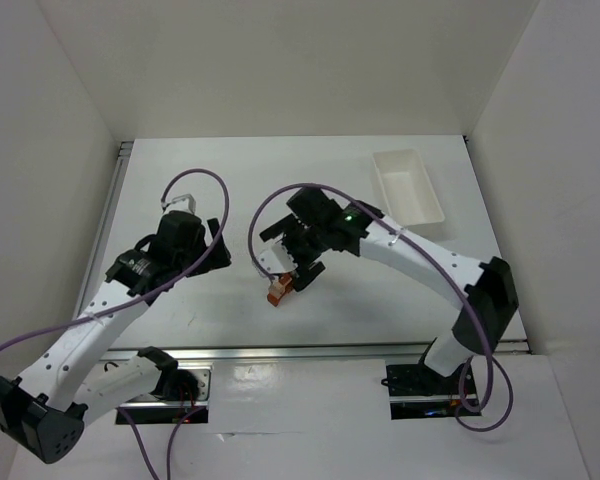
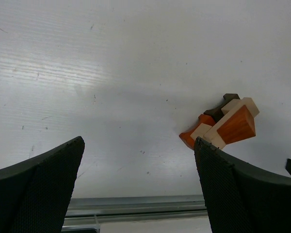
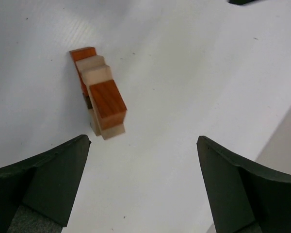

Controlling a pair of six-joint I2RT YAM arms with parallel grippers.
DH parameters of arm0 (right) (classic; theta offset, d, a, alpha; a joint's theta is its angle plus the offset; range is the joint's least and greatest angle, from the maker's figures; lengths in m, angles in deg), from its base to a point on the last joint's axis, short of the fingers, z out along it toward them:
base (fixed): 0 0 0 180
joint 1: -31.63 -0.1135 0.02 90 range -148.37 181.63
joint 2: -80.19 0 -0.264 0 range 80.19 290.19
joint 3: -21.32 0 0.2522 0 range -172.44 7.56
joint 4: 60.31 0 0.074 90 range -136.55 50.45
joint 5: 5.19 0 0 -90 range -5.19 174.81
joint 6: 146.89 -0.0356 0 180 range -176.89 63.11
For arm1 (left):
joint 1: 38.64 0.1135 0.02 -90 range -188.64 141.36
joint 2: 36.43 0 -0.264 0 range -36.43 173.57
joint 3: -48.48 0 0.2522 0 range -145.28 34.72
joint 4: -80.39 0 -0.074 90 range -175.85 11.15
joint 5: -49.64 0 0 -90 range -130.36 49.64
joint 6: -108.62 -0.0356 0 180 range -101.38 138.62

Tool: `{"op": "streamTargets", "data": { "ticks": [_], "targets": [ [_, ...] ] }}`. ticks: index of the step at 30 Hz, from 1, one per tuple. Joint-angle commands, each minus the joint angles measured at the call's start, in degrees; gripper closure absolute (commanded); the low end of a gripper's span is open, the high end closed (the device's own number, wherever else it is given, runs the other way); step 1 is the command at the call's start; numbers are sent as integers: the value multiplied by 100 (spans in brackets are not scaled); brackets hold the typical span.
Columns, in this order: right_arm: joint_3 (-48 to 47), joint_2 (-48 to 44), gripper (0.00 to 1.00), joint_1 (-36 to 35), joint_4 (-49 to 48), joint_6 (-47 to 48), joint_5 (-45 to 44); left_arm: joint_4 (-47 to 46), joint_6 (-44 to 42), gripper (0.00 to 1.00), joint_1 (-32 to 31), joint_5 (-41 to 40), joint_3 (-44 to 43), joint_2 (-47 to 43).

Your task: Build the wood block tower

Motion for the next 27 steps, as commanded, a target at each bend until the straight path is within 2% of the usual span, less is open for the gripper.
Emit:
{"op": "streamTargets", "data": {
  "ticks": [1, 2, 4, 5, 6, 7, 8, 9, 10, 11, 12, 13, 14, 16, 18, 21, 25, 27],
  "targets": [
    [-73, -728, 0, 362, -334, -442, 505, -17, 208, 1, -28, -289, -346, -214],
    [-73, -886, 0, 755, -526, -1010, 593, 53, 262, 1, -28, -343, -424, -214],
    [330, -1036, 0, 1144, -1596, -1846, 490, 54, 262, 1, -28, -492, -582, -135],
    [523, -1211, 0, 1502, -2105, -2955, 358, 114, 262, 1, -28, -545, -670, 40],
    [960, -1300, 0, 1689, -3085, -3558, 96, 115, 262, 1, -28, -685, -775, 154],
    [1208, -1388, 0, 1856, -3495, -4112, -11, 185, 262, 1, -28, -782, -985, 277],
    [1463, -1571, 0, 2153, -3882, -5171, -134, 246, 314, 1, -28, -861, -1092, 409],
    [1683, -1643, 0, 2243, -4182, -5625, -301, 247, 385, 1, -28, -949, -1188, 645],
    [2016, -1696, 0, 2297, -4515, -6065, -824, 247, 464, 1, -28, -1115, -1355, 761],
    [2106, -1696, 0, 2297, -4519, -6826, -1099, 247, 464, 1, -28, -1117, -1426, 866],
    [2107, -1696, 0, 2375, -4519, -7182, -1337, 160, 464, 1, -28, -1186, -1488, 946],
    [2029, -1635, 0, 2489, -4092, -7507, -1618, 107, 464, 1, -28, -1187, -1540, 1086],
    [1976, -1574, 0, 2551, -3853, -8346, -1873, 11, 377, 1, -28, -1135, -1611, 1139],
    [1975, -1459, 0, 2806, -3161, -9010, -2051, -245, 376, 1, 42, -1003, -1690, 1193],
    [2158, -1467, 0, 2807, -2911, -9590, -2130, -307, 297, 1, 42, -950, -1743, 1324],
    [2817, -1861, 0, 2807, -3173, -10004, -2015, -307, 297, 1, 42, -1055, -1691, 1377],
    [3135, -2214, 0, 2807, -3245, -10269, -3024, -105, 420, 1, 42, -1178, -1515, 1299],
    [3065, -2268, 0, 2807, -3130, -10122, -3132, -105, 420, 1, 42, -1178, -1323, 1211]
  ]
}}
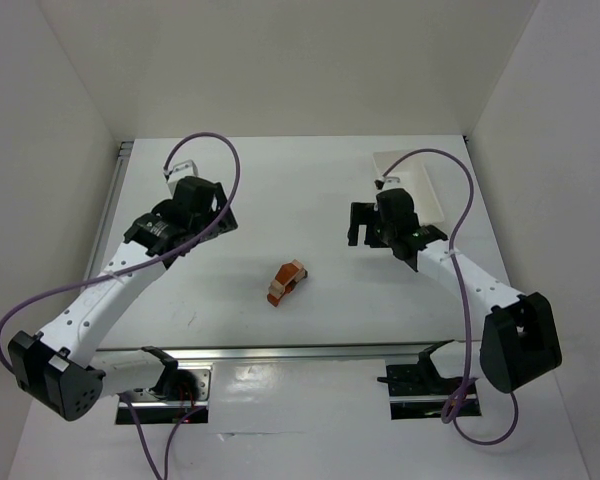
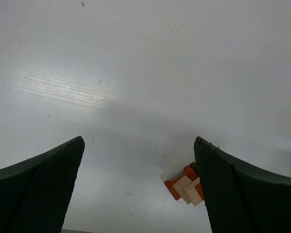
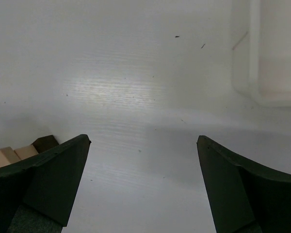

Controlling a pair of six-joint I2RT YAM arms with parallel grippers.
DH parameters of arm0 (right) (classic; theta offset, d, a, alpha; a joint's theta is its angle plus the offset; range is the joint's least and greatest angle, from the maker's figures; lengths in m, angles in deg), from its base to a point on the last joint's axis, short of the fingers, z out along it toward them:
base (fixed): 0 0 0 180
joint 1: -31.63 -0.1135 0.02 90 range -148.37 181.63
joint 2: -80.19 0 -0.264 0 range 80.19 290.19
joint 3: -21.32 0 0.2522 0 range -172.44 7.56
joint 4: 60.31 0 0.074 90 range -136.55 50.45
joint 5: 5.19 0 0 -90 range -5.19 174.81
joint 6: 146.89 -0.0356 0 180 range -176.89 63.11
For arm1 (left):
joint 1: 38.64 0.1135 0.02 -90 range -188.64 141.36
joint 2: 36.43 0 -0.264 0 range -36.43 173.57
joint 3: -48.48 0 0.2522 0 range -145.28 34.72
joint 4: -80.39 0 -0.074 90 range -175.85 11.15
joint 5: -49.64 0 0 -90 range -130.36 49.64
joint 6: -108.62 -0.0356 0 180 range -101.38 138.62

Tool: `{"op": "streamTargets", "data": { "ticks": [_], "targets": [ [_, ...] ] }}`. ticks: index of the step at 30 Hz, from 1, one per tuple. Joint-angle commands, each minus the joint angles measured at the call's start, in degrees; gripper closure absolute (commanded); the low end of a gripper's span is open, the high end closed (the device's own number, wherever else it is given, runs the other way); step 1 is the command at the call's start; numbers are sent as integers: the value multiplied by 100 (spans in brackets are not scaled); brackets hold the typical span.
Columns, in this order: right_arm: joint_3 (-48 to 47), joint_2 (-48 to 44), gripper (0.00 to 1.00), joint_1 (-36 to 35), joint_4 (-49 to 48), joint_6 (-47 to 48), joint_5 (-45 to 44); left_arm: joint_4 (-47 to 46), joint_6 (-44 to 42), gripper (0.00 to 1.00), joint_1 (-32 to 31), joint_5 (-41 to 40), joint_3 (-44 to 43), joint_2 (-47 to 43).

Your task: Build the wood block tower

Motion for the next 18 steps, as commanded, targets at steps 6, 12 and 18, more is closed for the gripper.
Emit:
{"op": "streamTargets", "data": {
  "ticks": [6, 12, 18],
  "targets": [
    [-83, -447, 0, -11, -51, -355, -368, -24, 187, 1, 36, -12, 474, -404],
    [-29, -517, 0, -11, -166, -232, -149, 98, 240, 1, 36, -65, 475, -510],
    [75, -710, 0, -11, -272, -91, 1, 99, 240, 1, 36, -65, 475, -685]
  ]
}}
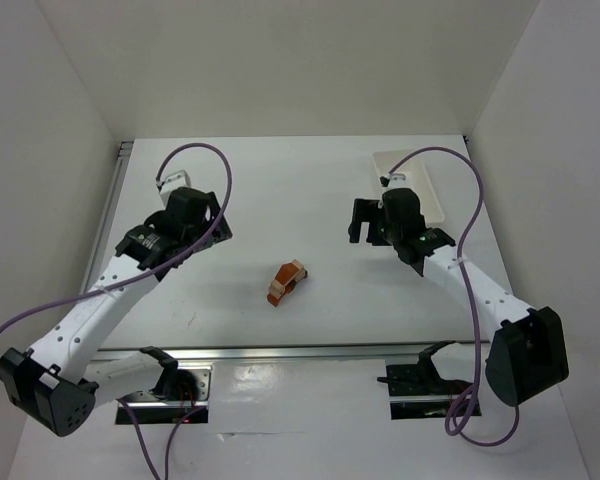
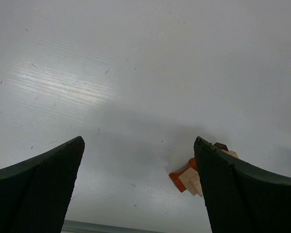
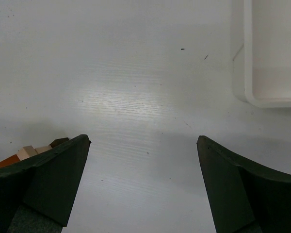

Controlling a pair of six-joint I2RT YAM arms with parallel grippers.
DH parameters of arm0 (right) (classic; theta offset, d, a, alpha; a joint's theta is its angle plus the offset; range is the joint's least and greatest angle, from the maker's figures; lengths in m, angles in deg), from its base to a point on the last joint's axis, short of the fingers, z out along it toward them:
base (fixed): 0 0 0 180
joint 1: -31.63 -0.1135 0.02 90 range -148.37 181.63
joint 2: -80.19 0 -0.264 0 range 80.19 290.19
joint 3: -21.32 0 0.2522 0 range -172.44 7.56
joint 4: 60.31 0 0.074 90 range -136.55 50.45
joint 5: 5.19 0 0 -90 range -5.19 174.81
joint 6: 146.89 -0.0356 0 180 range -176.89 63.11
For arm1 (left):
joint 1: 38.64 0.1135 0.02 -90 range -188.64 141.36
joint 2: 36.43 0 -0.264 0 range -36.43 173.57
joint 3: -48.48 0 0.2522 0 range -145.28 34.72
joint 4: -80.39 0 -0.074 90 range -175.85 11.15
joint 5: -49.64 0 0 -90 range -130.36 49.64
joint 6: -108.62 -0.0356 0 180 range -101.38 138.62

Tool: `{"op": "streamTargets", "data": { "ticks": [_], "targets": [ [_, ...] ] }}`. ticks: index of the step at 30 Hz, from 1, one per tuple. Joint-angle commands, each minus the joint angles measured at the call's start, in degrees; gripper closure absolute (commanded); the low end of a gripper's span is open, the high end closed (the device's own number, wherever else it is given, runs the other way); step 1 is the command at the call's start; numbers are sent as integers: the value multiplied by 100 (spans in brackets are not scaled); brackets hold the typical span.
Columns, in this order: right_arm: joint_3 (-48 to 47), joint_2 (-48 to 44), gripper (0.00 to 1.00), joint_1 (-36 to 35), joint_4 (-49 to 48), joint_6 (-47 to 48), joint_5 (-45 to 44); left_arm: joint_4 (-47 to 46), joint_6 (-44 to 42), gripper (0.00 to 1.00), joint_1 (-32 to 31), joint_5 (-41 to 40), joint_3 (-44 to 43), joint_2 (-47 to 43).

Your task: Build the wood block tower

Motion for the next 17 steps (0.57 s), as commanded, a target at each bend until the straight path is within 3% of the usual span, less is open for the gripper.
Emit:
{"op": "streamTargets", "data": {
  "ticks": [1, 17],
  "targets": [
    [61, -287, 0, -8, -278, 73, 58, -4, 95, 1, 31, -52, 1, -200],
    [280, -585, 0, -8, -384, 257, 14, 49, 95, 1, 31, 1, 106, -359]
  ]
}}
